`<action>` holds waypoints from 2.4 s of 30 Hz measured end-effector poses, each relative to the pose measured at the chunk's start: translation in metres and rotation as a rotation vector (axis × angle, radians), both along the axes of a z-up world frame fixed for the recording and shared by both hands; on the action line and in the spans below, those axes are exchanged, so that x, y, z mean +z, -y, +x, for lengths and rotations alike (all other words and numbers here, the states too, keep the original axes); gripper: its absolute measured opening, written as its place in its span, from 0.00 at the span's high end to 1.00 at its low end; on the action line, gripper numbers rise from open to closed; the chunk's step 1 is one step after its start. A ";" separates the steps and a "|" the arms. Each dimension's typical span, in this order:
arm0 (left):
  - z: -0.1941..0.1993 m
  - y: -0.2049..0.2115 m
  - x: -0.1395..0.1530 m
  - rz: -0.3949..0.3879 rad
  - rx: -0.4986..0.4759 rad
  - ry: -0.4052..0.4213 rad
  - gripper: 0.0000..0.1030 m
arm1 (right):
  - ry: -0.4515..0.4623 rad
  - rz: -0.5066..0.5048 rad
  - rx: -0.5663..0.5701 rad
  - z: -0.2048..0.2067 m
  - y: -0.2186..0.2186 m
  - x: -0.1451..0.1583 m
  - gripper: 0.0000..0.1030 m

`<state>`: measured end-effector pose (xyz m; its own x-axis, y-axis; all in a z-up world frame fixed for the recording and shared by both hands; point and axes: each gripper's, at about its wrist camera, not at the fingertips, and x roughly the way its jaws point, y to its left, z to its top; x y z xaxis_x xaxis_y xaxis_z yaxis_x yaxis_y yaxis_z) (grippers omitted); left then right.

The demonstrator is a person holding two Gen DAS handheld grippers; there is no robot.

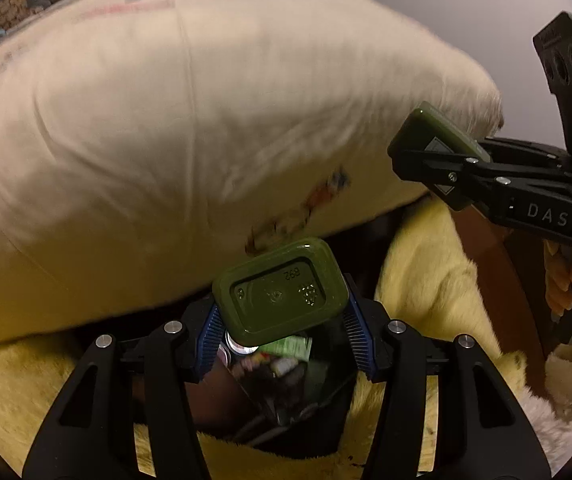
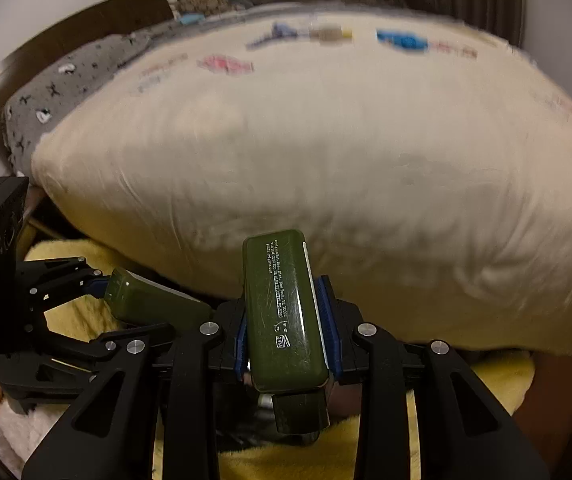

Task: Collect trash
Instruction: 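Carry both green bottles down past the bed edge and release them into the bin, then grasp the blue knotted cloth with the left tool while the right tool grasps the blue wipes packet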

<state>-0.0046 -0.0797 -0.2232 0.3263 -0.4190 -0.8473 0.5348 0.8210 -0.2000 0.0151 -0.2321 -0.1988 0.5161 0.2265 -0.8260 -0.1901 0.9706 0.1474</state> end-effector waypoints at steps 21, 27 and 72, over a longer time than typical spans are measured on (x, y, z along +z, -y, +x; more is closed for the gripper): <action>0.013 0.010 -0.076 0.106 -0.001 -0.232 0.42 | -0.240 -0.016 -0.026 0.006 -0.021 -0.073 0.60; 0.017 0.003 -0.059 0.112 0.021 -0.182 0.35 | -0.188 -0.015 -0.059 0.010 -0.007 -0.055 0.52; 0.341 0.000 0.090 0.075 0.204 0.220 0.29 | 0.117 -0.133 -0.256 0.296 0.076 0.071 0.41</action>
